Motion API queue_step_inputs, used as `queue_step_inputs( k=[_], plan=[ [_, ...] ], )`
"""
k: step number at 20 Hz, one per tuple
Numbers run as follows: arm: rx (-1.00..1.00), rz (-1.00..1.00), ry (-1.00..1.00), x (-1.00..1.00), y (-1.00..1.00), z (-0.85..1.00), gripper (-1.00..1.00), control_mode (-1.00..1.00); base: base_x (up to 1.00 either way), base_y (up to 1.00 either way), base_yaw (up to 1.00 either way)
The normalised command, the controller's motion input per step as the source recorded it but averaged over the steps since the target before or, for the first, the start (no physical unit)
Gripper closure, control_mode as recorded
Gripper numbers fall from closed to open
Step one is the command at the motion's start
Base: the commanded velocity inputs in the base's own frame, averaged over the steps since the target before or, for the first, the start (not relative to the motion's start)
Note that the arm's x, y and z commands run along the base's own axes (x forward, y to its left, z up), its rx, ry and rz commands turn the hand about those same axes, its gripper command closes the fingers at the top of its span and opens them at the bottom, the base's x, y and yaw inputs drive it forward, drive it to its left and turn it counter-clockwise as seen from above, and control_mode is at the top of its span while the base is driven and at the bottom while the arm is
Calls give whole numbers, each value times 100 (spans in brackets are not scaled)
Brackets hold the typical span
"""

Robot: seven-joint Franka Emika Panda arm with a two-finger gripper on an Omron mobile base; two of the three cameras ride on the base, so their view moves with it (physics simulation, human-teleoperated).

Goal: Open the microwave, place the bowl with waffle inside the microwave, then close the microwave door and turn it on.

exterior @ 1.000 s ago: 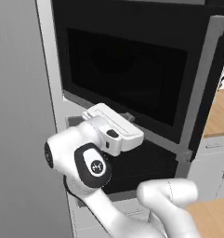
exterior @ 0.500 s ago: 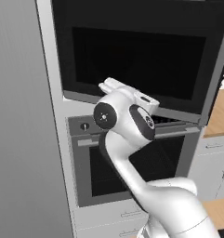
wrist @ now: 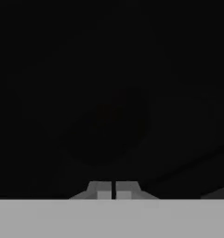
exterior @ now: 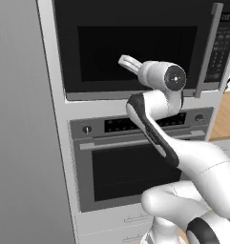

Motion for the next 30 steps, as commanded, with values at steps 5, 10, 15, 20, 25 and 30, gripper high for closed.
queue_step_inputs(
  k=[5, 10, 15, 20, 25, 30],
  plan=[
    [20, 44, 0, 100, 0, -1, 100, -100, 0, 0, 0],
    [17, 14, 0, 100, 0, -11, 100, -100, 0, 0, 0],
    [9, 0, 6, 28, -7, 3, 100, -100, 0, 0, 0],
    [11, -5, 13, -95, -47, 37, 100, -100, 0, 0, 0],
    [10, -1, 12, -96, -42, 12, 100, -100, 0, 0, 0],
    [36, -10, 16, -68, -90, 0, 100, -100, 0, 0, 0]
  ],
)
